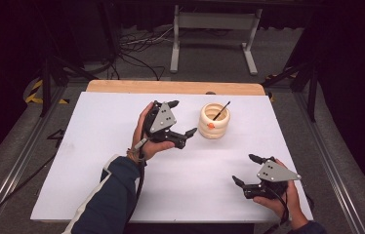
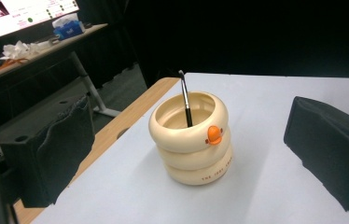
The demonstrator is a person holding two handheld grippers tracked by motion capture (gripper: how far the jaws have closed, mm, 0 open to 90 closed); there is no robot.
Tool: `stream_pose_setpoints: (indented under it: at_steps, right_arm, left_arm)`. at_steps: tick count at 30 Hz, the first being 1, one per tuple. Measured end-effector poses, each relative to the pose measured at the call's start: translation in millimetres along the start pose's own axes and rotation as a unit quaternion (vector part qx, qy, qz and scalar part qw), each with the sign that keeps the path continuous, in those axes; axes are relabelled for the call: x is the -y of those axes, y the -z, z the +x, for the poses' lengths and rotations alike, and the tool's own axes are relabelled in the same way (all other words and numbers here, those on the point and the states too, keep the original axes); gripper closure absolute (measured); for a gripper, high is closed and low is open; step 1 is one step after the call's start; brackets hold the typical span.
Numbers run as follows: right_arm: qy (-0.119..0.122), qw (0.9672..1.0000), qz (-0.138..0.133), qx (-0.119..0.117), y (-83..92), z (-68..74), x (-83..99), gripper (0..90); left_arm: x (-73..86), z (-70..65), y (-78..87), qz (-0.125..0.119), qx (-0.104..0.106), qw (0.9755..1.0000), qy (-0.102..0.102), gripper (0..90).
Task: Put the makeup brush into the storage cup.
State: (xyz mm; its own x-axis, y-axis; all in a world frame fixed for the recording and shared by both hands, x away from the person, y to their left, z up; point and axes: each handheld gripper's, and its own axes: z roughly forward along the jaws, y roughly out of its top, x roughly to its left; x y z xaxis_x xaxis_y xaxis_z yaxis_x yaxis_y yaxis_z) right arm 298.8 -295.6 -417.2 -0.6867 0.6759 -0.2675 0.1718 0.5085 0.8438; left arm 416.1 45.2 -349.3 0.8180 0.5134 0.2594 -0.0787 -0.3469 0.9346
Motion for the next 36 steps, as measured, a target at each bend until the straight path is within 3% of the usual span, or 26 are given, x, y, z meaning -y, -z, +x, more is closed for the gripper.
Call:
stream_pose_setpoints:
  at_steps: [6,18,27,36]
  right_arm:
    - [-0.001,1.0,-0.001,0.002,1.1,-0.4,-0.3,13.8]
    - [-0.002,1.0,-0.001,0.004,2.1,-1.4,-0.7,13.7]
    - [-0.003,1.0,-0.003,0.004,3.4,-1.7,-1.4,13.6]
    - [-0.004,1.0,-0.004,0.003,3.9,-2.2,-1.2,13.7]
  left_arm:
    - [3.1,0.5,14.3,0.003,-0.003,1.0,-0.001,1.9]
    - [7.8,-4.8,46.0,0.021,-0.005,0.9993,-0.032,2.5]
    - [14.2,-8.5,65.8,0.033,-0.013,0.9985,-0.042,2.5]
    - [23.5,-8.5,84.2,0.037,-0.013,0.9986,-0.036,2.2]
